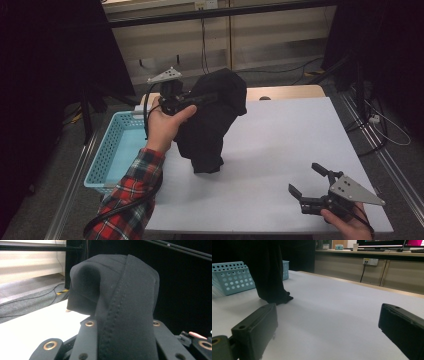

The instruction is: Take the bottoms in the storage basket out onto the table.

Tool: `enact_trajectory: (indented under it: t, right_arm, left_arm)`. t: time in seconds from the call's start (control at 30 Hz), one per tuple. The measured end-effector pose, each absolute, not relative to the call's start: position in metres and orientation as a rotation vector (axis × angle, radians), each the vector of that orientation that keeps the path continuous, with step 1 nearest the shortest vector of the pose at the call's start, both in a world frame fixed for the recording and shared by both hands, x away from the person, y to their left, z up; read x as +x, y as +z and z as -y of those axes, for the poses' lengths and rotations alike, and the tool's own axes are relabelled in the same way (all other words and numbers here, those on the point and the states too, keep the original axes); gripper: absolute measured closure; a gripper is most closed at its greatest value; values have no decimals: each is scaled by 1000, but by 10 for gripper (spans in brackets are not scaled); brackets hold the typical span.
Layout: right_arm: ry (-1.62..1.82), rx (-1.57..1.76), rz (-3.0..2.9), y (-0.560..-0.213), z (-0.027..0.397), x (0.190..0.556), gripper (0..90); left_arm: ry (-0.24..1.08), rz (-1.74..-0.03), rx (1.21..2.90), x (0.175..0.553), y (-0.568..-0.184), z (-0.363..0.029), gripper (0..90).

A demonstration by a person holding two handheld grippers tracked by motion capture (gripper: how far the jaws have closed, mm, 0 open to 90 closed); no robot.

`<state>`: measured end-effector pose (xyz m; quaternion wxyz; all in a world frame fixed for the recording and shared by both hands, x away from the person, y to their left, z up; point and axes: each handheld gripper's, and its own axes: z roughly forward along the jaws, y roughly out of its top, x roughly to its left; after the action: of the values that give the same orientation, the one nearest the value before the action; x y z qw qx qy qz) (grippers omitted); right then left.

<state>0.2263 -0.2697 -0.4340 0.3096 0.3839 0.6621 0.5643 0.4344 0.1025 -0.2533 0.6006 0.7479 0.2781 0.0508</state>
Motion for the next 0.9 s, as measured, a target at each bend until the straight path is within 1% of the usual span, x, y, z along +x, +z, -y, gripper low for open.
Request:
enact_trajectory:
  t: [0.3,0.57,0.9]
  right_arm:
    - [1490,1013,-1749,-434,270,226,20]
    - [1491,1013,-1750,-434,270,226,20]
    - [1488,1009,-1754,-434,270,226,20]
  left_arm:
    - [86,-646,1752,433,-273,-93,737]
    - [54,-644,1797,431,-299,-84,736]
    - [46,-644,1834,430,-324,-81,730]
